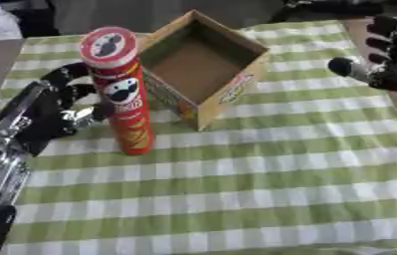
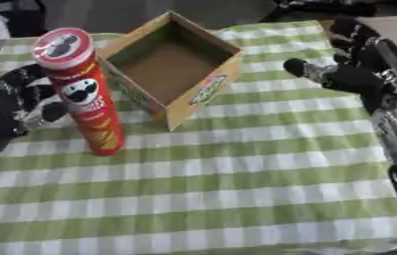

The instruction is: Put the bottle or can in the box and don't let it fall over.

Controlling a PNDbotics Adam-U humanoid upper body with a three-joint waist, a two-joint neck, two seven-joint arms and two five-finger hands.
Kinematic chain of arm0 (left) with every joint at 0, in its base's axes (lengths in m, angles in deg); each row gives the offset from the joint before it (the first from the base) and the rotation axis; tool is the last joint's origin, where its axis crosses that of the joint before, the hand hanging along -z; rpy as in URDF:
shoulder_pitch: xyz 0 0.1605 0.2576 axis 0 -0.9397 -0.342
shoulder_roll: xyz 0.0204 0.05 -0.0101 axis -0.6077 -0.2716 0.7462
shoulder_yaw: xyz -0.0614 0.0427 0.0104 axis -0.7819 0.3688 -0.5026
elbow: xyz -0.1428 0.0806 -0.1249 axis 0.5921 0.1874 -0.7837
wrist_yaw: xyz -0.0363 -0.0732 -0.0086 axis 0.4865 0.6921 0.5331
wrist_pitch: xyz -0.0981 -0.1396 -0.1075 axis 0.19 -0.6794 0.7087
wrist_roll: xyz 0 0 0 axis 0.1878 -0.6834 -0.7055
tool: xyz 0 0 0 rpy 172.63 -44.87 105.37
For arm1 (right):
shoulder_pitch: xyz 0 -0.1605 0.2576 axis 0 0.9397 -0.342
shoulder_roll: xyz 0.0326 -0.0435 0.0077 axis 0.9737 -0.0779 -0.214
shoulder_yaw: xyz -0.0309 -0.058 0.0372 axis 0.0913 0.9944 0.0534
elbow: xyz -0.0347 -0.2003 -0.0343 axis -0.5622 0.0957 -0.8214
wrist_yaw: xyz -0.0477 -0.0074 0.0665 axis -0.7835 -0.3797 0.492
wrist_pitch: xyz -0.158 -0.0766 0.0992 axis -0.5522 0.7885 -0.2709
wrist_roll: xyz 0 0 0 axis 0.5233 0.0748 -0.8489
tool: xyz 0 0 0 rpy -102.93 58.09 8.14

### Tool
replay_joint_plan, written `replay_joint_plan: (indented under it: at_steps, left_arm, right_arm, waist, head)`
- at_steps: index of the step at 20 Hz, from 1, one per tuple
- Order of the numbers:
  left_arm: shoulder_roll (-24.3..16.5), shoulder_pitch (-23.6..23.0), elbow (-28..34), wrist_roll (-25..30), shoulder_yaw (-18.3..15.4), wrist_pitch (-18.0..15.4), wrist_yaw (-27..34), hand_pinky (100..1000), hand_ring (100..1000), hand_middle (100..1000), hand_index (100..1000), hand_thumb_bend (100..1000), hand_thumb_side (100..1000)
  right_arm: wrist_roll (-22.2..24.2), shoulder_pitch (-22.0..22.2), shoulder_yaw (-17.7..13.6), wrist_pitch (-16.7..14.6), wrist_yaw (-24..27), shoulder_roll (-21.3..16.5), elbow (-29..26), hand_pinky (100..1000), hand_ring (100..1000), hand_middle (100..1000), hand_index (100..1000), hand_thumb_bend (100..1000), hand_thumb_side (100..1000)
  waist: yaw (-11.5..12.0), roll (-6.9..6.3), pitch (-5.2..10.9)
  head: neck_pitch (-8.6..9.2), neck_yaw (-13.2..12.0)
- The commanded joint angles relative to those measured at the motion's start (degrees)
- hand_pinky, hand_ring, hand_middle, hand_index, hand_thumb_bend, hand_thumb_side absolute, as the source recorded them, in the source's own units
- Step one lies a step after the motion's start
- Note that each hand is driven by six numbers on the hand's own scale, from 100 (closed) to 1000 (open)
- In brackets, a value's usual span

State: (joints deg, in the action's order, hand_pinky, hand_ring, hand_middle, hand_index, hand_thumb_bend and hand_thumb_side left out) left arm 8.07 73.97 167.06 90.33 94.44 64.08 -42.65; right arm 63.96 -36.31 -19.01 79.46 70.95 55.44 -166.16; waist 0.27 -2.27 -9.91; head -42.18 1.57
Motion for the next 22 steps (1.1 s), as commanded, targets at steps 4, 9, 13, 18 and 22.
replay_joint_plan:
  at_steps: [4, 9, 13, 18, 22]
  left_arm:
    - [-0.4, 0.9, 0.2, 1.5, 0.2, -0.4, -0.6, 1000, 787, 849, 868, 819, 328]
    - [-0.2, 1.3, -0.2, 1.4, 0.2, 0.0, -2.2, 1000, 791, 848, 870, 833, 338]
    - [0.4, 2.2, -0.7, 1.1, 0.5, 0.4, -3.5, 1000, 793, 847, 865, 834, 327]
    - [0.6, 2.7, -1.4, -0.8, 0.5, 0.8, -6.2, 1000, 794, 848, 868, 844, 324]
    - [0.8, 3.0, -1.8, -1.6, 0.6, 1.0, -7.5, 1000, 794, 842, 864, 855, 334]
  right_arm:
    - [0.0, -0.7, -0.2, -0.1, 0.3, -0.6, -0.8, 1000, 1000, 951, 957, 749, 157]
    - [0.1, -0.6, -0.2, -0.1, 0.6, -0.5, -0.7, 1000, 1000, 950, 957, 751, 159]
    - [0.1, -0.6, -0.2, -0.2, 0.7, -0.5, -0.7, 1000, 1000, 950, 957, 753, 161]
    - [0.2, -0.5, -0.2, -0.2, 0.8, -0.5, -0.7, 1000, 1000, 949, 958, 752, 160]
    - [0.2, -0.5, -0.2, -0.2, 0.8, -0.5, -0.6, 1000, 1000, 948, 955, 754, 161]
  waist:
    - [-0.1, 0.09, 0.64]
    - [-0.1, 0.11, 0.68]
    - [-0.2, 0.15, 0.67]
    - [-0.3, 0.08, 0.64]
    - [-0.3, 0.04, 0.65]
  head:
    - [0.32, -0.2]
    - [0.43, -0.3]
    - [0.38, -0.4]
    - [0.31, -0.3]
    - [0.32, -0.2]
